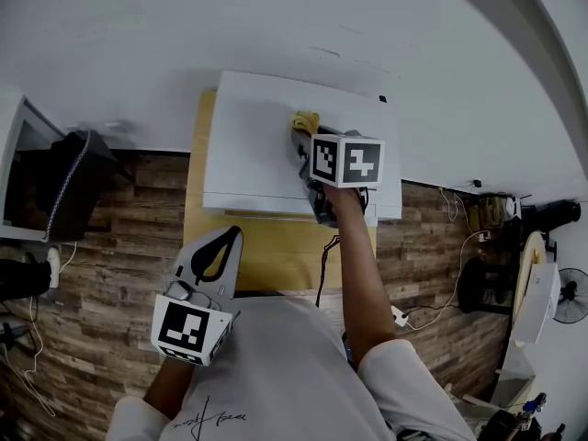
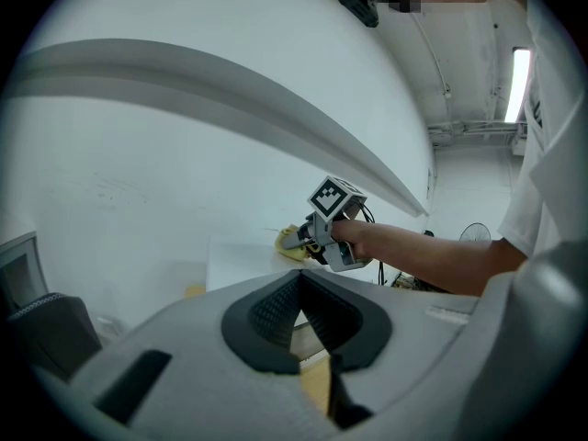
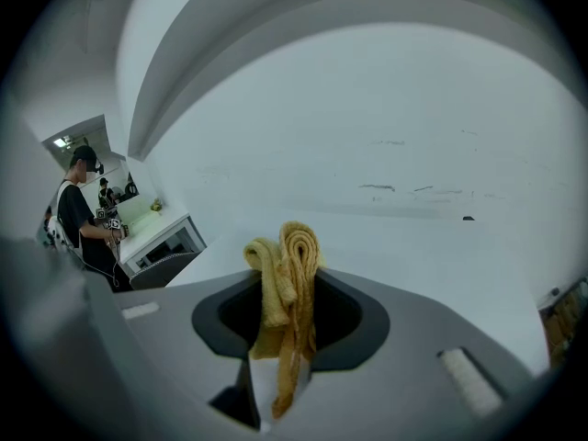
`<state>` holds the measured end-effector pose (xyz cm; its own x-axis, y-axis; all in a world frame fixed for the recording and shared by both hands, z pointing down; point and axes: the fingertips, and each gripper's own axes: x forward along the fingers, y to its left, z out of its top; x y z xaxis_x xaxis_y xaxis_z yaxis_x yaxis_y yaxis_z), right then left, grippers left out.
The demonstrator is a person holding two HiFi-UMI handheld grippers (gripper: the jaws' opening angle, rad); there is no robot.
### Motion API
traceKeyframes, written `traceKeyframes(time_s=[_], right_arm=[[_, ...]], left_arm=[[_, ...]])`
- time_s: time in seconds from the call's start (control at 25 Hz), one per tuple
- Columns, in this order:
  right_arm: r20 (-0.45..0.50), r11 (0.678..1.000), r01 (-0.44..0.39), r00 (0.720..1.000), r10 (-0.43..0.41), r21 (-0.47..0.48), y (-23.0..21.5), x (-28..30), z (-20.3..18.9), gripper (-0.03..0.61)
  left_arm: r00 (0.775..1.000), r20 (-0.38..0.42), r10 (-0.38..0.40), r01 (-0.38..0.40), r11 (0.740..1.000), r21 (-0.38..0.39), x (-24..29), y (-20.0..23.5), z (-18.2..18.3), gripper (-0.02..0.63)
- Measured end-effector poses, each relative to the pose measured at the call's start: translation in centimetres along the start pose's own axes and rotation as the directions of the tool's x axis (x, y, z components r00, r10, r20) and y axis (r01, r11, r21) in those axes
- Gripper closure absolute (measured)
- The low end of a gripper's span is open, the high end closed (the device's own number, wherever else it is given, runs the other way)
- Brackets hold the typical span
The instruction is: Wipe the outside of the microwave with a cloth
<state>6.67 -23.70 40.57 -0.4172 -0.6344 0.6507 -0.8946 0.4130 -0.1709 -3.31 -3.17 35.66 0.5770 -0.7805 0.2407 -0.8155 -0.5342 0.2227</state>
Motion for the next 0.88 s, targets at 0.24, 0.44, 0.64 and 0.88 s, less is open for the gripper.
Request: traceKeyframes(time_s=[0.24,0.44,0.64,0.88], right_arm=[[-0.003,0.999,-0.038,0.999,0.038,-0.004,1.7,0.6,0.3,0.456],[-0.003,0.996,-0.084,0.996,0.084,-0.006,3.7,1.6,0.6,0.456],[-0.011,0.992,-0.126,0.992,0.126,-0.028,6.4,2.7,1.0,0.456],[-0.028,0.981,-0.189,0.982,0.188,-0.054,10.1,4.2,1.4,0.456]], left_arm=[[1.000,0.005,0.005,-0.005,1.000,-0.001,-0.1,0.0,0.3,0.623],[1.000,0.000,0.017,-0.017,1.000,-0.001,-0.3,0.2,0.1,0.623],[0.999,0.002,0.036,-0.036,0.999,-0.003,-0.7,0.7,0.2,0.623],[0.998,-0.005,0.060,-0.060,0.998,-0.010,-1.3,1.6,0.2,0.623]])
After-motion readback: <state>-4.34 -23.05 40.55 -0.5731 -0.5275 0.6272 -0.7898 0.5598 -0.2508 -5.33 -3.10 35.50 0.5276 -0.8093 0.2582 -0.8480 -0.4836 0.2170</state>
